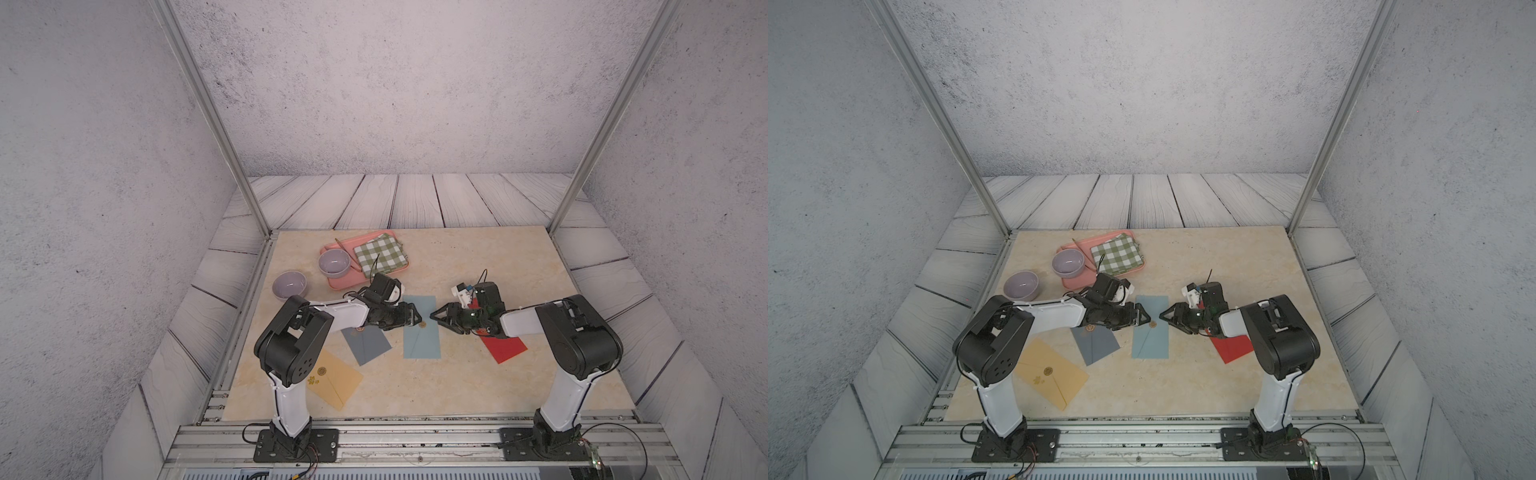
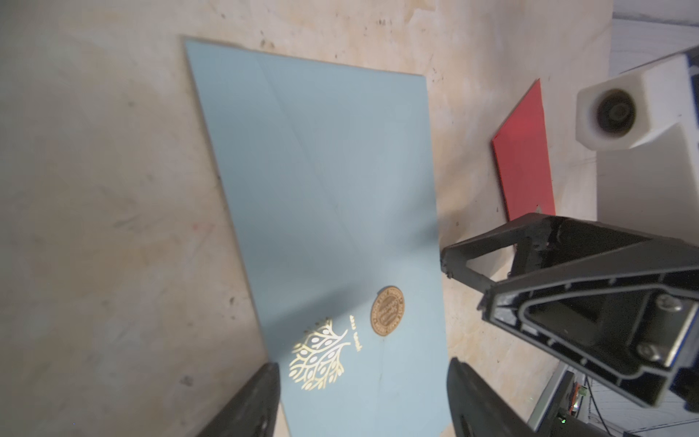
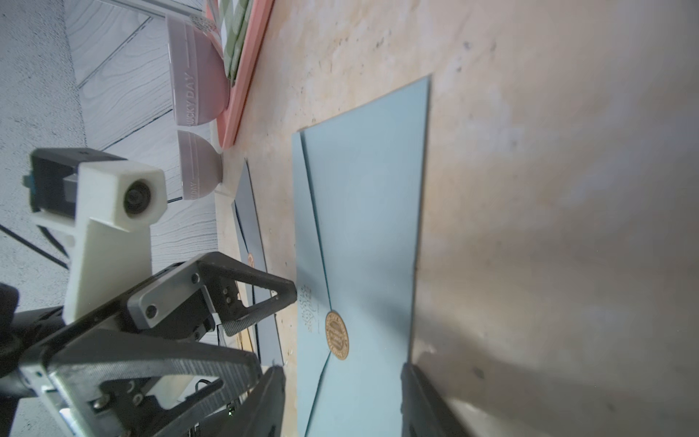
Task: Open the envelope
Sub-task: Pick up the envelope from the center of the board.
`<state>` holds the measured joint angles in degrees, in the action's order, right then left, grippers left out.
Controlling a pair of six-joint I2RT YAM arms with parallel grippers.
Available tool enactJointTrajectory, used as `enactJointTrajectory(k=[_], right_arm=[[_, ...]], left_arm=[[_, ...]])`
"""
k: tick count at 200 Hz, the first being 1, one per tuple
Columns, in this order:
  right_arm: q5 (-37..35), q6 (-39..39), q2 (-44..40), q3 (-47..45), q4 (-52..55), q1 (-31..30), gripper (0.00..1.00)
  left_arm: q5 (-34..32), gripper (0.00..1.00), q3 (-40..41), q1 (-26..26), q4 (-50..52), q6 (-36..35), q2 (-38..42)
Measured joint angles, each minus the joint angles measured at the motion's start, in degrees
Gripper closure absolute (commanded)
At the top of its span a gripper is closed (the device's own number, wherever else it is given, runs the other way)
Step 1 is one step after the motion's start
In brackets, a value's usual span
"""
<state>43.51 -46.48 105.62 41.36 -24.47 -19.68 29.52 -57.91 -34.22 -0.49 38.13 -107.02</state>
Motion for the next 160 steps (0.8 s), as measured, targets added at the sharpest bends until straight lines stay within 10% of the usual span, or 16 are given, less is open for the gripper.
enactJointTrajectory(k=[160], right_arm=[[-0.28,-8.81,-5.03,-5.22,-8.24,0.17,0.47]], left_arm=[[3.37,0.28,4.9,0.72,-10.71,5.57,0.26]])
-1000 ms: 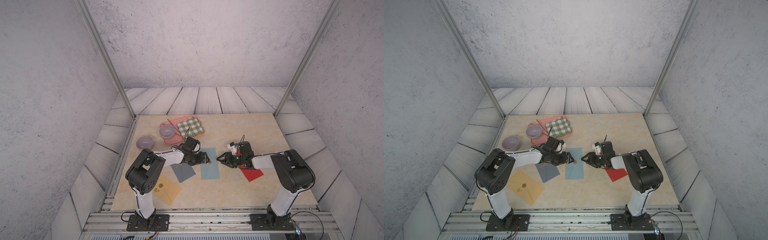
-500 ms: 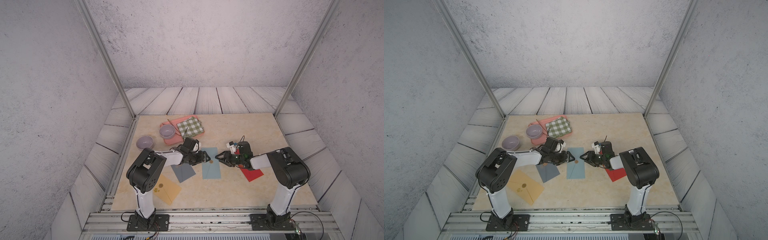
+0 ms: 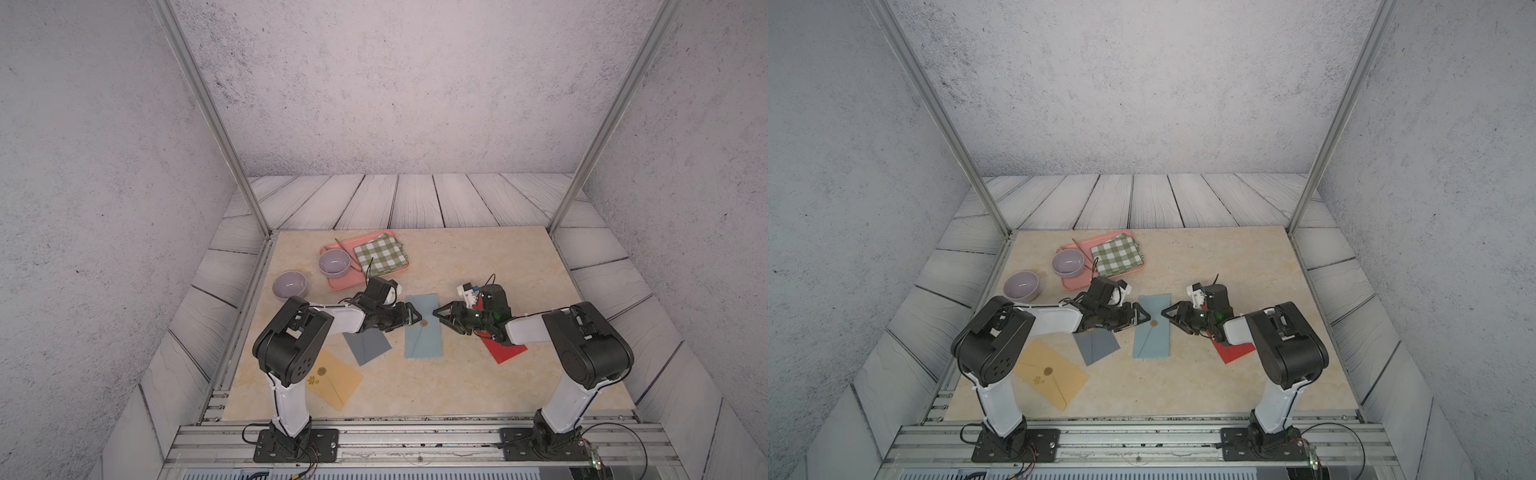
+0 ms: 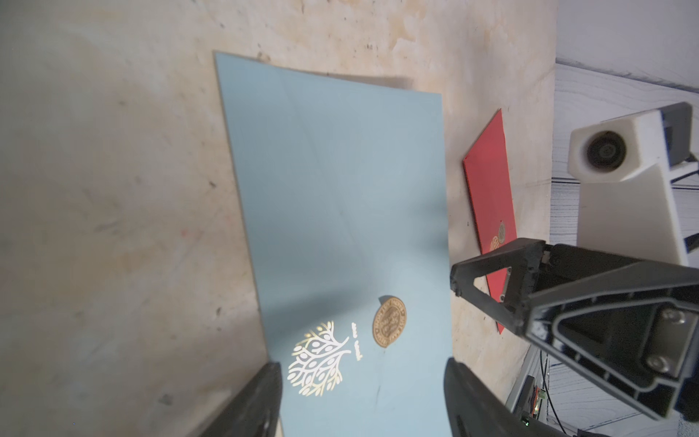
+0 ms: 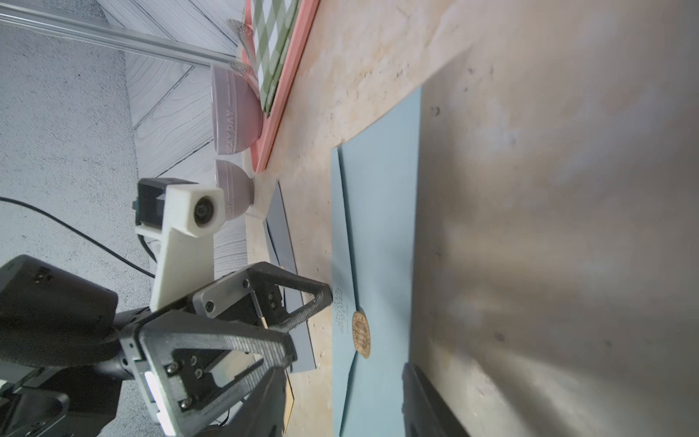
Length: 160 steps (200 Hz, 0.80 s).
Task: Open the envelope
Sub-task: Pick up the envelope from the center of the board.
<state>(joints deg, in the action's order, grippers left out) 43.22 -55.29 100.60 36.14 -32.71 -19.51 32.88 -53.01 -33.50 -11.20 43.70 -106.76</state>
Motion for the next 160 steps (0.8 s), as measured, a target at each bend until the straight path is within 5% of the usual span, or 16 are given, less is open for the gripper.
enactJointTrajectory(k=[67,160], right_arm=[[-2.56,-0.98,-0.57,-0.44,0.11,0.9,0.47],[-5.49,2.34,-8.07,-2.71,3.67,7.13,0.47]], left_arm=[[2.23,0.28,-0.63,-0.44,-1.9,0.94,-1.46],[5.77,0.28,-13.42,-4.9,1.11,1.73,-10.6]])
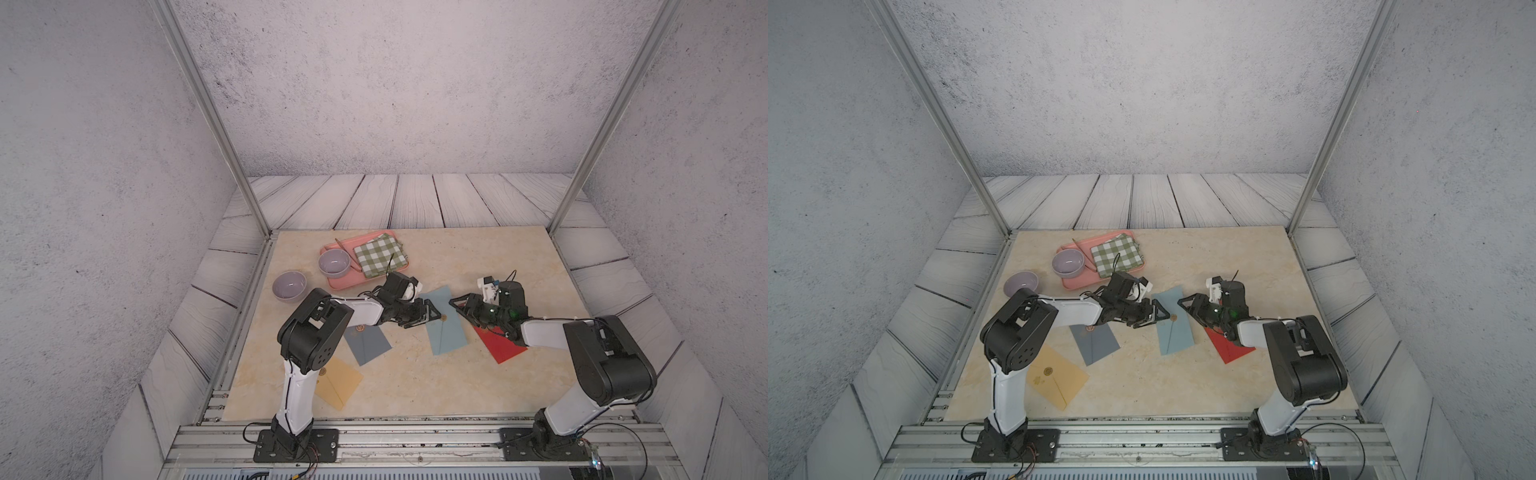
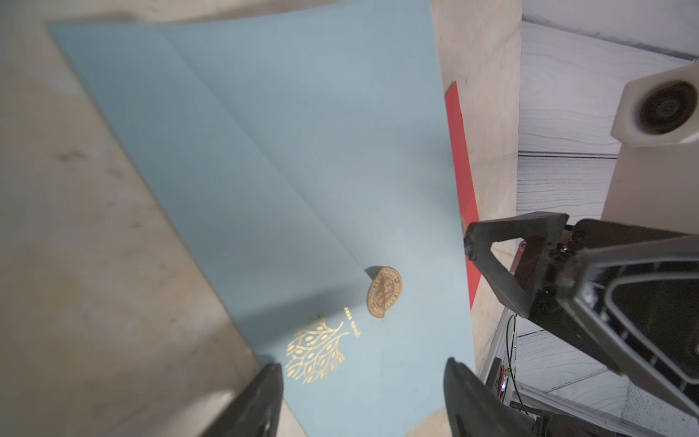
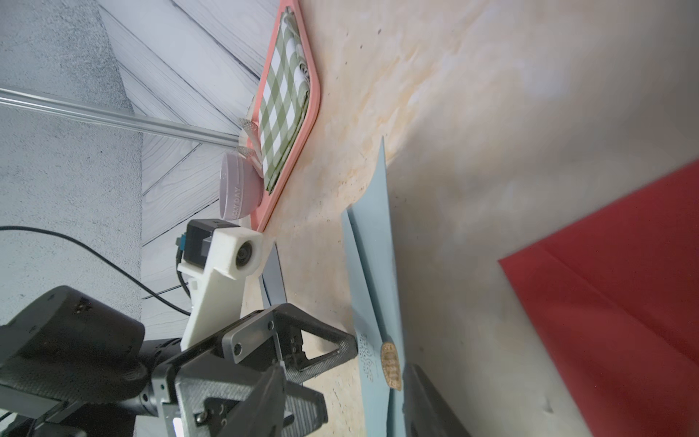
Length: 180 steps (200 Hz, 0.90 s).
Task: Open the envelope
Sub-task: Pick up the envelope from the center of the board.
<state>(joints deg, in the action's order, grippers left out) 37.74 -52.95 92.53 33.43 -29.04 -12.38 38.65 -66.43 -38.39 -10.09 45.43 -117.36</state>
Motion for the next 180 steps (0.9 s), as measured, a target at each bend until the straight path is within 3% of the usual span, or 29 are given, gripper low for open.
enactJointTrajectory(k=[135,180], right_arm=[[-1.14,1.27,2.67,-1.66,5.33,3.96,0.46],[-1.68,5.18,0.81,-1.07,10.43,3.98,0.44]], left_arm=[[2.08,0.27,-4.02,-0.85,1.29,0.55,-2.86],[2.38,0.27,-4.46,-0.9,1.2,0.52,-3.34]])
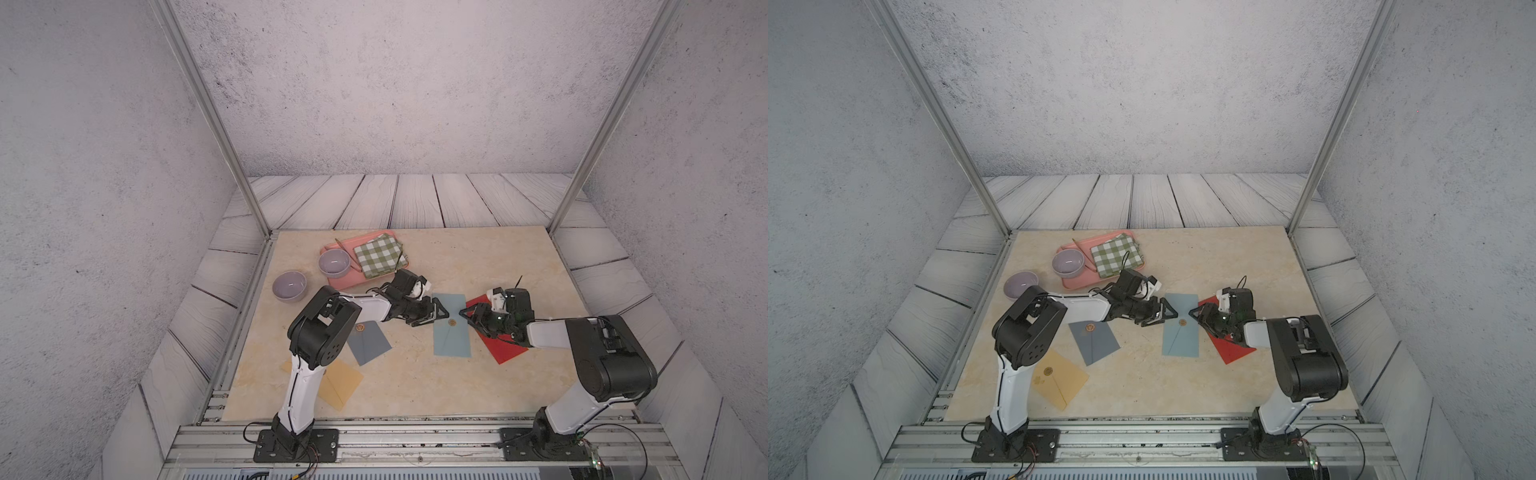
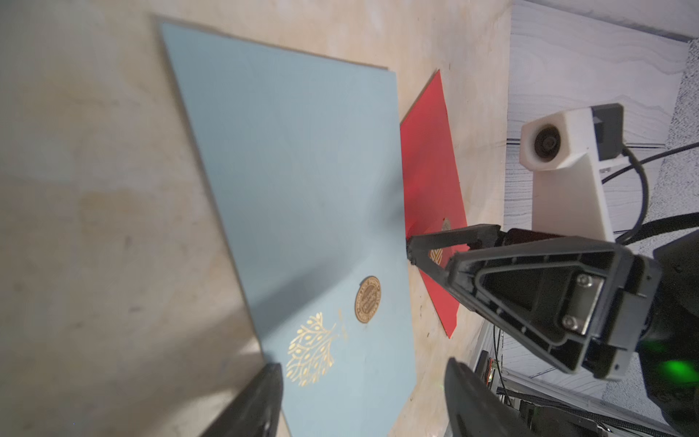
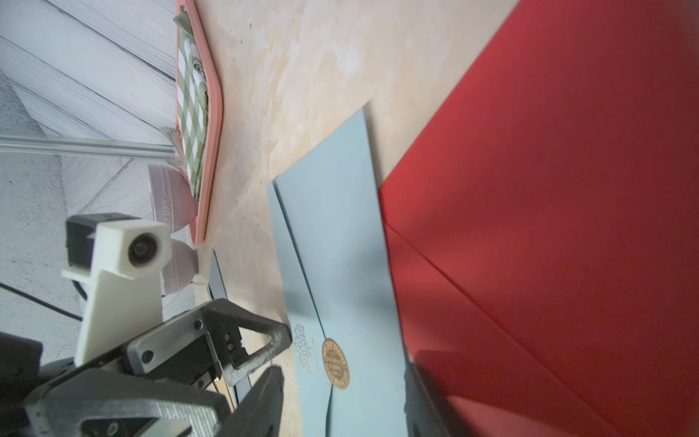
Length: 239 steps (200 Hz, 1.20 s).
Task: Open the envelope
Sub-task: Pick up the envelope from the center of the board.
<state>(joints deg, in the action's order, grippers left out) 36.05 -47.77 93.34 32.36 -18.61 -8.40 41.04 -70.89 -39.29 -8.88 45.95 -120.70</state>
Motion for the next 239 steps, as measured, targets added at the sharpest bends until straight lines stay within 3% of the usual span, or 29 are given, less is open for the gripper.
enactJointTrajectory(k=[58,126,209,239], right_arm=[[-1.18,6.08,-1.7,4.04,12.26,-0.7,0.43],[-4.74,8.0,-1.7,6.56,17.9,-0.98,0.42],[-0.31,6.05,1.11,6.14,11.28,-0.5,0.44],[0.72,4.15,2.03,4.85,6.43,-0.02,0.5]], left_arm=[[-0.33,0.27,0.59,-0.11,-1.33,0.39,-0.04],[-0.26,0.27,1.05,-0.11,-2.38,0.61,0.0],[-0.07,0.28,1.2,-0.04,-2.75,0.68,0.0],[0.24,0.28,1.33,0.22,-2.89,0.85,0.0]])
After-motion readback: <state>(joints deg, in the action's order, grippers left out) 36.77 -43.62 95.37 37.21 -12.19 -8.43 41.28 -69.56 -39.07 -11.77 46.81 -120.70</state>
